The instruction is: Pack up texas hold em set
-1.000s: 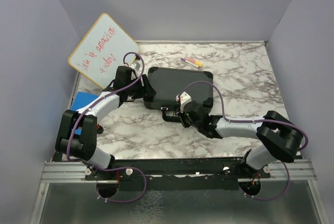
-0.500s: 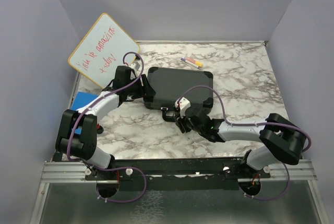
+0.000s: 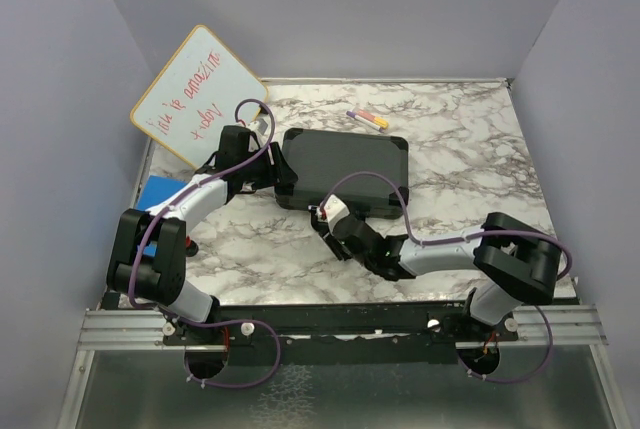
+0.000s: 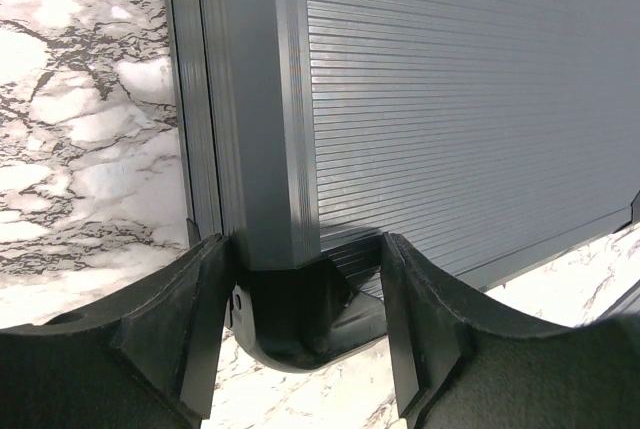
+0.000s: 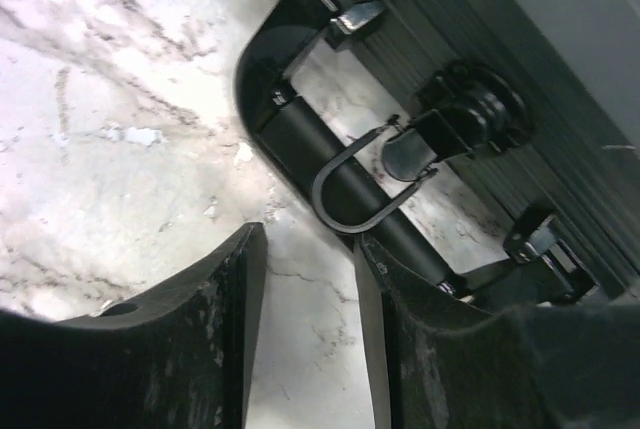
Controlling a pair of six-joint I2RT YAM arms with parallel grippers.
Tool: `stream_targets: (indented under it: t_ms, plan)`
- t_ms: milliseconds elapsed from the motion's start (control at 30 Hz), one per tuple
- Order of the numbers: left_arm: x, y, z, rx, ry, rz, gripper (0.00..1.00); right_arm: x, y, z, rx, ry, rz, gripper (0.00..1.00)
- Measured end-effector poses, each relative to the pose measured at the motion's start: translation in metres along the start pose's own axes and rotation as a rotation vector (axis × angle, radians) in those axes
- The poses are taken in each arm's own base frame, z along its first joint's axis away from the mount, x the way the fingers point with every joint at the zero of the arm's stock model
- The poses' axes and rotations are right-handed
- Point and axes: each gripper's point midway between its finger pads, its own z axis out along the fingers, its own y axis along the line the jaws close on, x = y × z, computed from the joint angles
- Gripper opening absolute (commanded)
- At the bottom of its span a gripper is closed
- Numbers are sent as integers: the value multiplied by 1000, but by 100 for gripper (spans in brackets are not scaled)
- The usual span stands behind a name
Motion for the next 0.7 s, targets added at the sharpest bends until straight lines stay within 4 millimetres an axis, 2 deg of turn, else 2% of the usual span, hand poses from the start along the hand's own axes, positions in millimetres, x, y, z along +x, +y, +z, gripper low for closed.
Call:
stream_targets:
  t_ms: [67, 167, 300, 467, 567, 700]
  plan:
    - [-1, 0, 0, 0, 0, 1, 48, 0, -5, 0, 42, -3, -7, 35]
    - [-1, 0, 0, 2, 1, 1, 48, -6, -20, -3, 129, -22, 2, 32]
    - [-1, 0, 0, 5, 4, 2, 48, -16, -32, -11, 192, -48, 16, 32]
    - [-1, 1, 0, 9, 8, -1, 48, -39, -60, -22, 320, -90, 71, 35]
    - [-1, 1, 0, 12, 9, -1, 48, -52, -65, -25, 358, -111, 109, 35]
    - [-1, 1, 0, 14, 11, -1, 48, -59, -70, -24, 401, -101, 158, 34]
